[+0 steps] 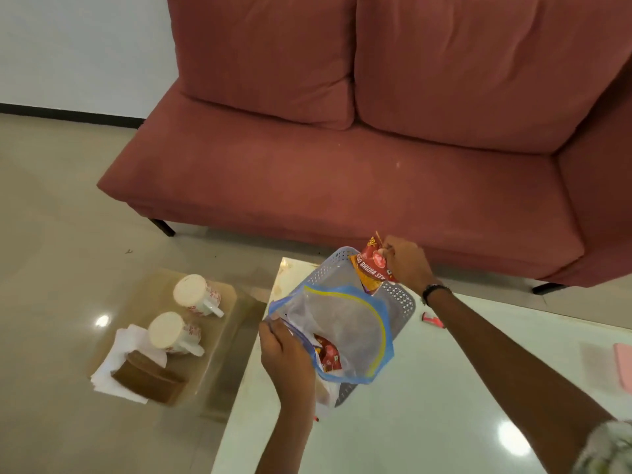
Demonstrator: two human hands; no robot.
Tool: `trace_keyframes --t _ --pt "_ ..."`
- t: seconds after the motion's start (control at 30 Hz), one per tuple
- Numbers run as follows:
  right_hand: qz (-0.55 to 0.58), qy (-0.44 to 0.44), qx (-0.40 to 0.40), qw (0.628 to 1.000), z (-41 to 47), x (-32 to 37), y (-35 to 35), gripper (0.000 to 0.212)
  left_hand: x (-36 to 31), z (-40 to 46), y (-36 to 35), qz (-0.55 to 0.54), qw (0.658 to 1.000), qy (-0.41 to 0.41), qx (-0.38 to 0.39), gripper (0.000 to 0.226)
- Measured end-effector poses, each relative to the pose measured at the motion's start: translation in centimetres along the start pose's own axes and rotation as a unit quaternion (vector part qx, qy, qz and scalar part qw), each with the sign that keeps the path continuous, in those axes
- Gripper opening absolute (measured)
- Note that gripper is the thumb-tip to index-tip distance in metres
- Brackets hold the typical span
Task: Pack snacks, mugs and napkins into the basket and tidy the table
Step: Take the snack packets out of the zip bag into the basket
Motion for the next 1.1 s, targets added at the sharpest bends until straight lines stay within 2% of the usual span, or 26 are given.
trace_keyframes --t 0.13,0.27,0.4,0.6,0.7,0.8,0.9,0.97,1.03,1.1 --pt "-0.095 0.006 0.025 0.995 4.2 -1.8 -6.3 0.012 2.6 1.1 -0.9 0.0 1.0 0.006 -0.004 0.027" --pt "-0.17 0.031 0.047 0.984 7.3 -2.4 -10.4 0.018 3.6 2.0 -1.2 -0.005 1.0 0.028 -0.006 0.028" --pt "-0.216 0.05 0.044 0.974 9.1 -2.4 -12.0 0.025 4.2 2.6 -1.6 -0.015 0.999 0.035 0.0 0.023" --pt "-0.236 0.044 0.022 0.971 9.4 -2.3 -12.1 0.021 4.9 2.9 -2.2 -0.024 0.998 0.054 0.02 0.026" --pt "-0.195 0.01 0.02 0.981 8.1 -2.2 -11.1 0.025 4.7 2.8 -2.0 -0.009 0.997 0.045 0.064 0.029" --pt "-0.082 -0.012 -0.029 0.996 4.5 -0.7 -8.1 0.024 4.7 3.1 -1.2 0.015 0.996 0.024 0.084 0.034" --pt "0.042 0.041 -0.058 0.997 -3.1 2.1 -2.6 0.011 4.5 3.3 -0.2 0.053 0.994 -0.004 0.094 0.032" --pt "0.119 0.061 -0.009 0.991 -9.0 4.0 0.8 0.006 4.1 3.1 0.5 0.078 0.992 -0.019 0.099 0.028" --pt "0.156 0.041 0.096 0.982 -13.4 5.5 1.4 0.009 3.9 2.6 1.2 0.092 0.989 -0.034 0.108 0.025" --pt "0.072 0.02 0.196 0.978 -15.2 6.3 -1.5 0.012 3.5 1.7 1.6 0.105 0.987 -0.062 0.108 0.024"
Point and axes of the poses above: each hand's wrist, its own z-axis towards the middle knuckle, its own y-axis out of the back of the hand, x = y × z, the point moved 3 cm from there along z, towards the middle knuckle, and after that the axes turned 7 degrees about -y, right-handed, at the moved point
